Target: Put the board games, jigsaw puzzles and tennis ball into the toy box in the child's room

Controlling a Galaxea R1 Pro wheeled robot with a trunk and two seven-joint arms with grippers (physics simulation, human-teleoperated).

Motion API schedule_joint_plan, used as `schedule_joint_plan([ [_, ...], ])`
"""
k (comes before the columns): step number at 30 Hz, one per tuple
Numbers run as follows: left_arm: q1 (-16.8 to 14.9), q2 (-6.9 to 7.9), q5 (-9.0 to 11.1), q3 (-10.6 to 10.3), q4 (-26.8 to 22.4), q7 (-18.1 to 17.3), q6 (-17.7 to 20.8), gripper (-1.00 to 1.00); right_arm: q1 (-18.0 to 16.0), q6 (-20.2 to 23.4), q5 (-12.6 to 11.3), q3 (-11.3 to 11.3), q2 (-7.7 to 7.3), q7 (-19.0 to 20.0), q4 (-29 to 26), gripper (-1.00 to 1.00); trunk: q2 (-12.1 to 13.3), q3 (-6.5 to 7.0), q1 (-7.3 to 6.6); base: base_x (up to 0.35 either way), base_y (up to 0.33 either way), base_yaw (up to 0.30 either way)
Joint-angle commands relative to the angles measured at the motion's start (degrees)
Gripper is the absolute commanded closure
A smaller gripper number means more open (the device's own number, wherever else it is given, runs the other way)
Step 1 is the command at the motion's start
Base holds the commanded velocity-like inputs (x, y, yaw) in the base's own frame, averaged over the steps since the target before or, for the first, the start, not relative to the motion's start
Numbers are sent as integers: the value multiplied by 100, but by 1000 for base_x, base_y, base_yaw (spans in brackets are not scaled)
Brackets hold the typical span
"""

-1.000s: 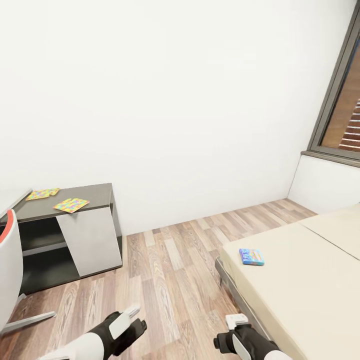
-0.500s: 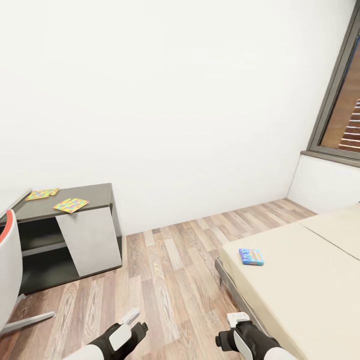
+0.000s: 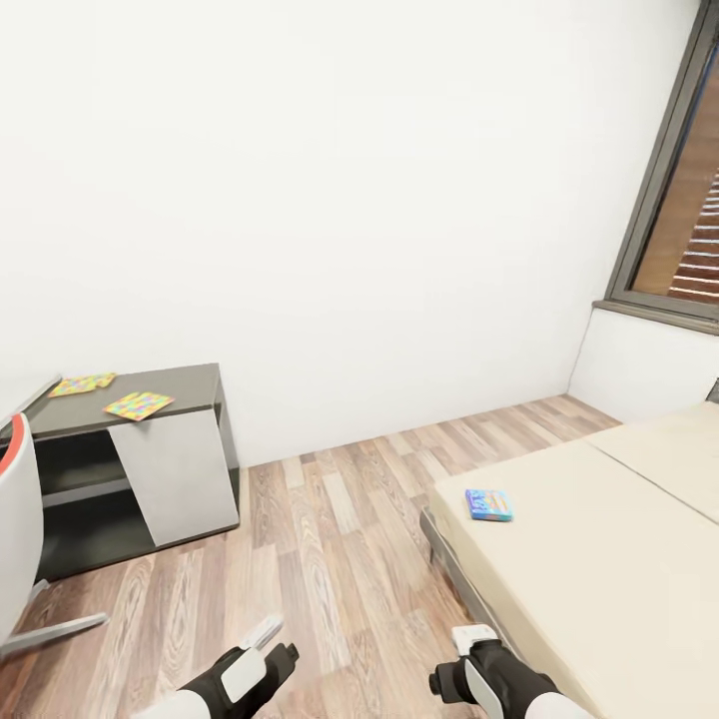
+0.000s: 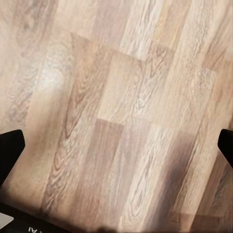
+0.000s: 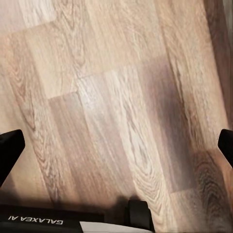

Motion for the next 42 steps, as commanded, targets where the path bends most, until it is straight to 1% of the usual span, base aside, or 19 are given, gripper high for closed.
schedule_joint_plan([
  [1,0,-8,-18,45,-18,30,32,-100,-1,47,41,6,6,-1,-12,-100,-3,-6,-2,-193,-198,30],
  [4,1,-12,-18,45,-19,30,31,-100,-1,55,57,9,9,-3,-12,-100,-3,-6,-2,-197,-202,56],
  [5,1,-17,-17,44,-19,29,33,-100,-2,70,109,12,14,-5,-12,-100,-3,-6,-2,-211,-216,146],
  [9,1,-20,-17,43,-20,29,34,-100,-2,84,186,11,18,-7,-12,-100,-3,-6,-2,-215,-220,180],
  [14,2,-24,-17,43,-20,22,41,-100,0,102,307,7,21,-8,-12,-100,-3,-6,-2,-223,-227,239],
  [20,-2,-20,-13,45,-21,-24,48,-100,4,103,358,18,23,-7,-12,-100,-3,-6,-2,-187,-192,267],
  [28,-5,-14,13,55,-27,-60,50,-100,11,96,384,26,23,-3,-12,-100,-3,-6,-2,-74,-76,257],
  [42,-2,-28,10,49,-69,-76,16,-100,11,99,436,22,20,-1,-12,-100,-3,-6,-2,-17,-18,275],
])
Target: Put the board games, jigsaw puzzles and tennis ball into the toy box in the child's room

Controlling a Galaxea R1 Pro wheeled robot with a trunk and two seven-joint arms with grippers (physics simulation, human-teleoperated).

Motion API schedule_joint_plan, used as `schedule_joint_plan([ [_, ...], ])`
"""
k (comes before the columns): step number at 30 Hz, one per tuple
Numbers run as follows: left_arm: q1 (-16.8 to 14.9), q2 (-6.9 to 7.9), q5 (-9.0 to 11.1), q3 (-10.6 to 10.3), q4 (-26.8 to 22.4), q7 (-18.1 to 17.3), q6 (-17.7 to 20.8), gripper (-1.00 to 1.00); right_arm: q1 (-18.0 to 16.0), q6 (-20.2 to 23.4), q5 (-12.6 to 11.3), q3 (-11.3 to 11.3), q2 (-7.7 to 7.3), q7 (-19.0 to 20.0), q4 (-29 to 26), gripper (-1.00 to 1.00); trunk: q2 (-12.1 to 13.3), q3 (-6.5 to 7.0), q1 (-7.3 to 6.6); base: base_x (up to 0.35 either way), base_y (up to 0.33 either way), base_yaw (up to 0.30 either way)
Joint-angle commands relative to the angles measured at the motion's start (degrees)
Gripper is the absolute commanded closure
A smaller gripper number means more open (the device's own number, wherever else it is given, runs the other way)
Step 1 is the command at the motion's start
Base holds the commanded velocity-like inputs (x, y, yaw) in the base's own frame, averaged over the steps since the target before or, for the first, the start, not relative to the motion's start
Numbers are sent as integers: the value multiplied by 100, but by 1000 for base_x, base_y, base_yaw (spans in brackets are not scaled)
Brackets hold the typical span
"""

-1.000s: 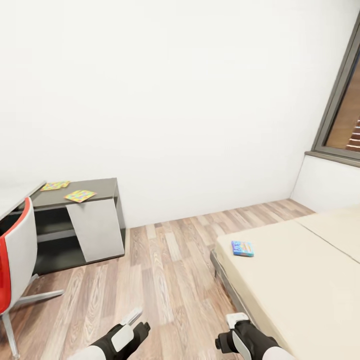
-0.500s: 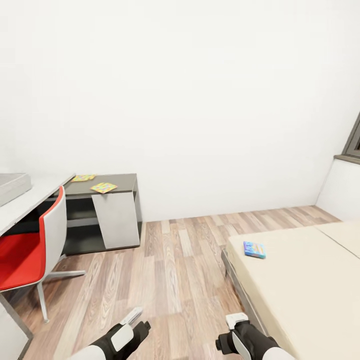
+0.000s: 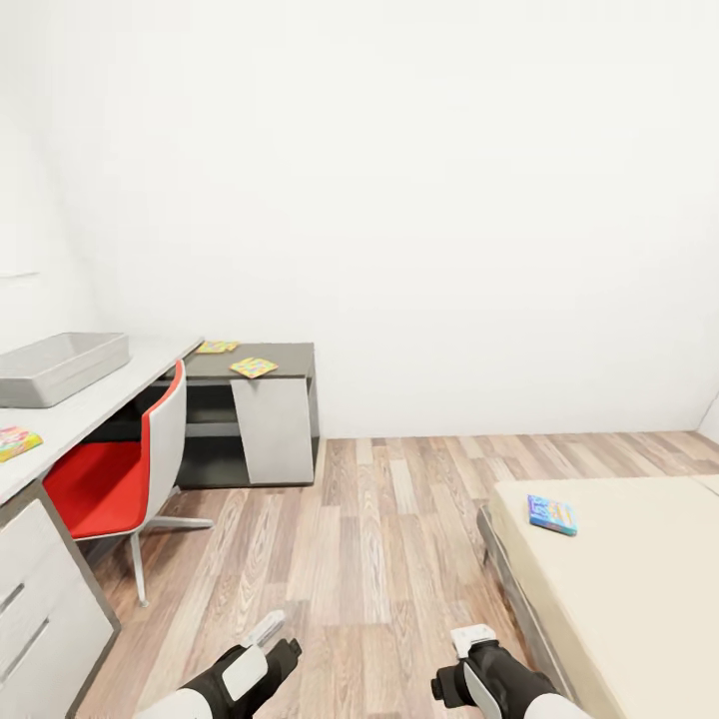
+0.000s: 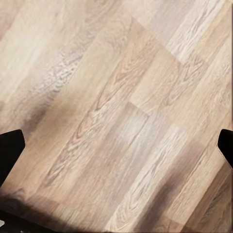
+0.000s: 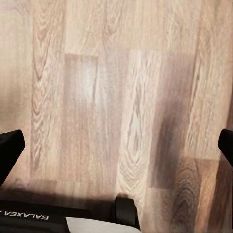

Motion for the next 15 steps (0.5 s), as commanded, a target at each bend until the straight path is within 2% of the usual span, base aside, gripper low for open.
schedule_joint_plan([
  [1,-1,-7,-20,45,-44,27,39,-100,-1,41,55,-2,-2,-1,-15,-100,-3,-6,0,-4,-4,190],
  [12,12,-90,-44,-7,-350,40,68,-100,18,52,66,-14,-41,30,-286,-100,-3,-6,0,-2,-2,93],
  [14,53,-138,-62,-169,-565,51,74,-100,59,54,67,-11,-49,118,-639,-100,-3,-6,0,-1,-1,36],
  [15,53,-138,-62,-169,-565,51,74,-100,59,54,67,-11,-49,118,-639,-100,-3,-6,0,-1,-1,32],
])
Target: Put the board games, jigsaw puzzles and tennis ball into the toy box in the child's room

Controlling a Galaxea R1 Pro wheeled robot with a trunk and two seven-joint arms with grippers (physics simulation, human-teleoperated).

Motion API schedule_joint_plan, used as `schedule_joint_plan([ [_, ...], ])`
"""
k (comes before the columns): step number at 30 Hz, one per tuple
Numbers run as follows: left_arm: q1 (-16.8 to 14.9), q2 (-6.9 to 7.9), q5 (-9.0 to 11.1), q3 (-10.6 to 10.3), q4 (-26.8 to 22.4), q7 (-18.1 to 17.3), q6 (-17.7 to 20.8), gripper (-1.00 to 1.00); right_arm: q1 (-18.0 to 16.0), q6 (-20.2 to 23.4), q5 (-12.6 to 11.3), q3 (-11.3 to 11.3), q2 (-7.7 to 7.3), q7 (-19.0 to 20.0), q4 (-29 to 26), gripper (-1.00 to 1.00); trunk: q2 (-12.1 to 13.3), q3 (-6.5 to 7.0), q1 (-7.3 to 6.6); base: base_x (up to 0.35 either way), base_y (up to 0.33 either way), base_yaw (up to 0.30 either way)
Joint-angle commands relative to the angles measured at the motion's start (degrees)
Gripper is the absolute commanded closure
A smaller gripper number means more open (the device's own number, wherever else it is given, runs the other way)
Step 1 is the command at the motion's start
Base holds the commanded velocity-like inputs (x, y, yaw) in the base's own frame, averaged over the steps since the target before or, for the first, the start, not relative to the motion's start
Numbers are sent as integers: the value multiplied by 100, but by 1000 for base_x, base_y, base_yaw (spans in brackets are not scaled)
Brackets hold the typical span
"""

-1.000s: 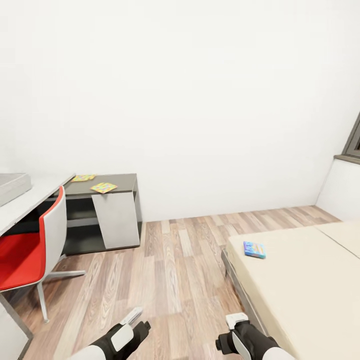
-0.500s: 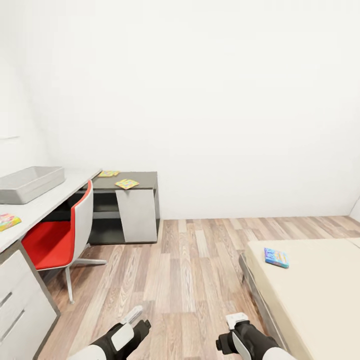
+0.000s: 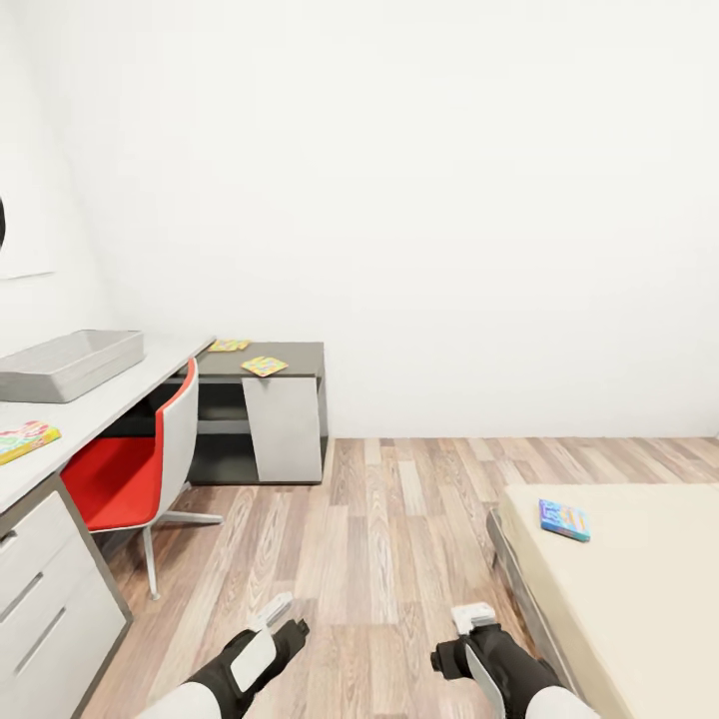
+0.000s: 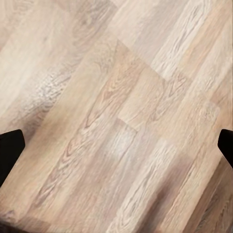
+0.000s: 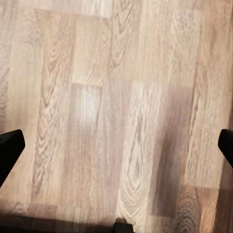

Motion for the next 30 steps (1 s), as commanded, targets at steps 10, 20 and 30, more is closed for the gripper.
schedule_joint_plan([
  [10,586,-64,15,-920,-1468,230,227,-100,700,264,59,-39,-40,708,-1818,-100,-3,-6,0,0,0,15],
  [20,1414,-44,52,-1368,-3226,910,666,-100,1289,1153,69,-70,-87,996,-3342,-100,-3,-6,0,0,0,4],
  [30,1760,-23,59,-1499,-3833,1174,803,-100,1477,1547,88,-42,-129,1110,-3826,-100,-3,-6,0,-100,0,1],
])
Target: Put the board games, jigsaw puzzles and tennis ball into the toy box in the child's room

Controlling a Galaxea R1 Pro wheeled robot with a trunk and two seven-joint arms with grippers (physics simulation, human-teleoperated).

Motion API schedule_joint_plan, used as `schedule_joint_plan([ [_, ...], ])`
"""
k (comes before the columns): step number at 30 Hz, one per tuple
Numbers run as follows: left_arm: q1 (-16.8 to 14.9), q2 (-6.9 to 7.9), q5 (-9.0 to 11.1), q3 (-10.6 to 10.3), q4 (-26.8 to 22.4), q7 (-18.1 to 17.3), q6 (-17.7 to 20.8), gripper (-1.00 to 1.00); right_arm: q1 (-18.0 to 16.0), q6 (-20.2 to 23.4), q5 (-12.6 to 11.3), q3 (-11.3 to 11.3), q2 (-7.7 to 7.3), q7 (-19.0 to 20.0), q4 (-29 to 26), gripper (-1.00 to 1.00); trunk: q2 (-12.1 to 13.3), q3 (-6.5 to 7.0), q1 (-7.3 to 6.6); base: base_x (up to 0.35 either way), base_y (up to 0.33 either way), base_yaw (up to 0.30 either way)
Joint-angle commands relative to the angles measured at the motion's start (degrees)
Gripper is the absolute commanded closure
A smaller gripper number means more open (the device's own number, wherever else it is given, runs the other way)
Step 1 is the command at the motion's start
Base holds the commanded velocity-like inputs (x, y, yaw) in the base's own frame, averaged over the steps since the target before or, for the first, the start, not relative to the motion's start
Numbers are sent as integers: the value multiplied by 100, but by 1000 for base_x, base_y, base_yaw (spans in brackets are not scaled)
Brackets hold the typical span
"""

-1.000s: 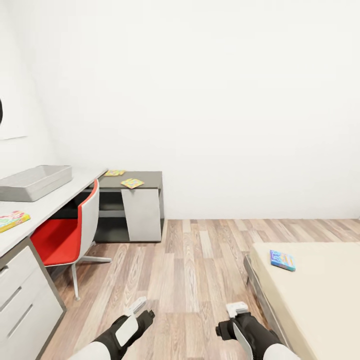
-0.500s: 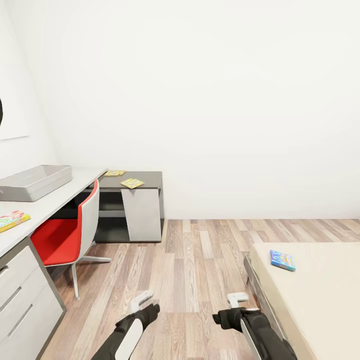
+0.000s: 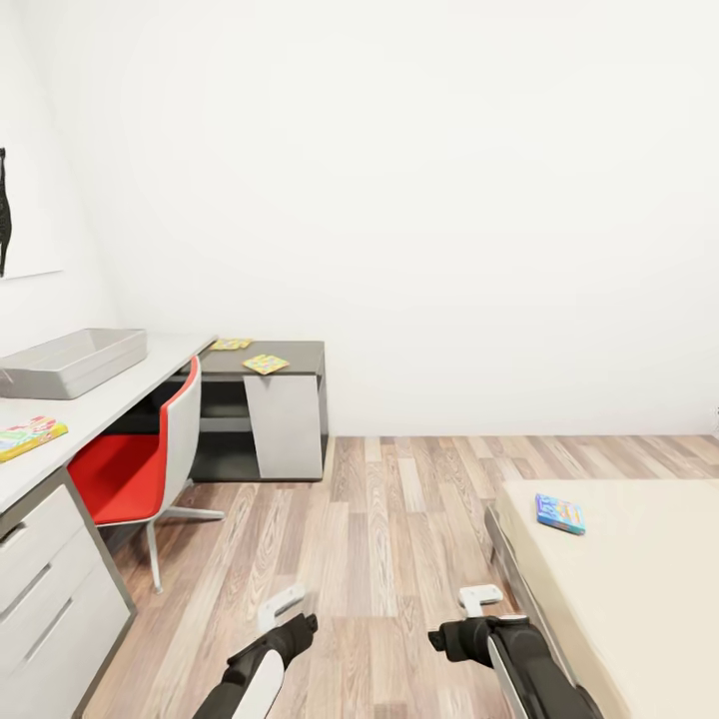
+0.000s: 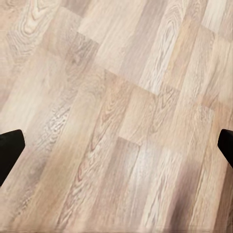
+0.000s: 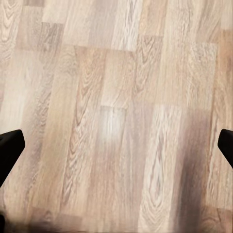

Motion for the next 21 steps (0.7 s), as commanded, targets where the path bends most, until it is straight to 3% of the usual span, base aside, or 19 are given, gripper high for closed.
schedule_joint_plan([
  [1,12,4,53,-21,-36,59,18,-100,6,40,63,-2,0,44,-28,-100,-4,-6,-2,-247,0,0],
  [21,67,8,52,-45,-131,94,41,-100,38,107,65,5,-19,63,-104,-100,-4,-6,-2,-305,0,0],
])
